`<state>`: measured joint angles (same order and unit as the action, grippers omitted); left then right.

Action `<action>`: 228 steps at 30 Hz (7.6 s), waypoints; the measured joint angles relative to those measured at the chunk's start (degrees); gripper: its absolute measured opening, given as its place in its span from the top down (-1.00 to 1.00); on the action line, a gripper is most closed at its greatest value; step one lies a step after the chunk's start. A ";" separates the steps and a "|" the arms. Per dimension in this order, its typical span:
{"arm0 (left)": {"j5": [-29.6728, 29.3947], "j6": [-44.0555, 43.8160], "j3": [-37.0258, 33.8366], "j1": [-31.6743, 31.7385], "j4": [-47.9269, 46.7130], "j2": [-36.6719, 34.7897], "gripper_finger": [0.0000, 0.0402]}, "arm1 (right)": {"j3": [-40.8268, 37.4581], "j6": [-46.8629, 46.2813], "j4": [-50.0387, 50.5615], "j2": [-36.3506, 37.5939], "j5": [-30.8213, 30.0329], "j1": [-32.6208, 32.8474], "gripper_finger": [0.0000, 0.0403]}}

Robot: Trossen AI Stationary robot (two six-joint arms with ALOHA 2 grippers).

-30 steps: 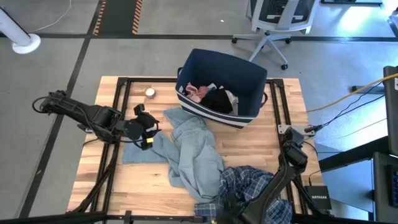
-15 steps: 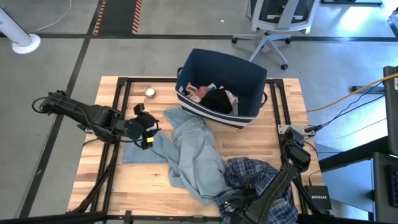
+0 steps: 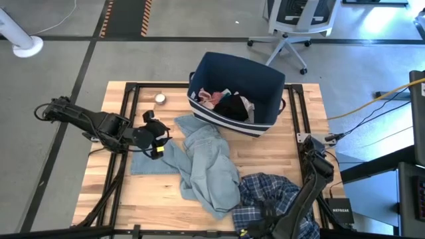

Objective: Sort clothes
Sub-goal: Adjust the pants, then put the light blue pants into the blue laundry organizer

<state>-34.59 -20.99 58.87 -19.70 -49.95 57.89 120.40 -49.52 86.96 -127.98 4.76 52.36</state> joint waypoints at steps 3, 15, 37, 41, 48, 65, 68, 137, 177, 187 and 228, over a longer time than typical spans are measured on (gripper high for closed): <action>-0.01 -0.05 0.00 0.00 0.02 0.00 0.21 | 4.72 -0.02 -1.34 0.01 -7.07 -0.60 -0.25; 0.00 -0.08 0.00 0.00 -0.13 0.00 0.21 | 3.24 -1.91 -24.15 -1.51 -0.18 -1.00 -0.25; -0.13 0.38 0.00 0.00 -0.15 0.00 0.21 | -17.42 0.70 2.36 -1.95 -6.13 -7.01 -0.25; -0.14 0.42 0.00 0.00 -0.17 0.00 0.21 | -18.29 1.92 3.08 -1.63 -10.78 -9.89 -0.25; -0.17 0.54 0.00 0.00 -0.13 0.00 0.21 | -11.35 9.42 3.08 -0.02 -7.98 -11.18 -0.25; 2.14 -0.18 -0.13 0.00 -0.42 0.00 0.21 | 0.45 7.83 3.00 1.16 -34.41 -10.05 -0.25; 2.53 0.15 -0.79 -0.04 -0.94 0.00 0.21 | -2.30 9.11 2.83 2.34 -35.12 -10.42 -0.25; 19.08 8.61 -4.31 9.19 14.06 24.12 0.21 | -63.02 8.00 -79.89 25.79 -38.20 -17.24 -0.25; 20.50 9.92 -4.31 8.89 16.04 25.59 0.21 | -63.00 7.96 -74.93 31.83 -26.25 -17.01 -0.75; 20.50 9.70 -4.31 8.85 15.96 25.57 0.21 | -62.93 1.49 -64.02 34.16 -32.42 -16.21 -0.74; 23.93 9.73 -4.31 7.58 16.43 25.57 0.21 | -62.97 10.35 -91.67 28.44 -15.82 -17.07 -0.74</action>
<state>-10.66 -11.26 54.57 -12.12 -33.52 83.46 57.43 -39.16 -4.71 -99.55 -11.07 35.29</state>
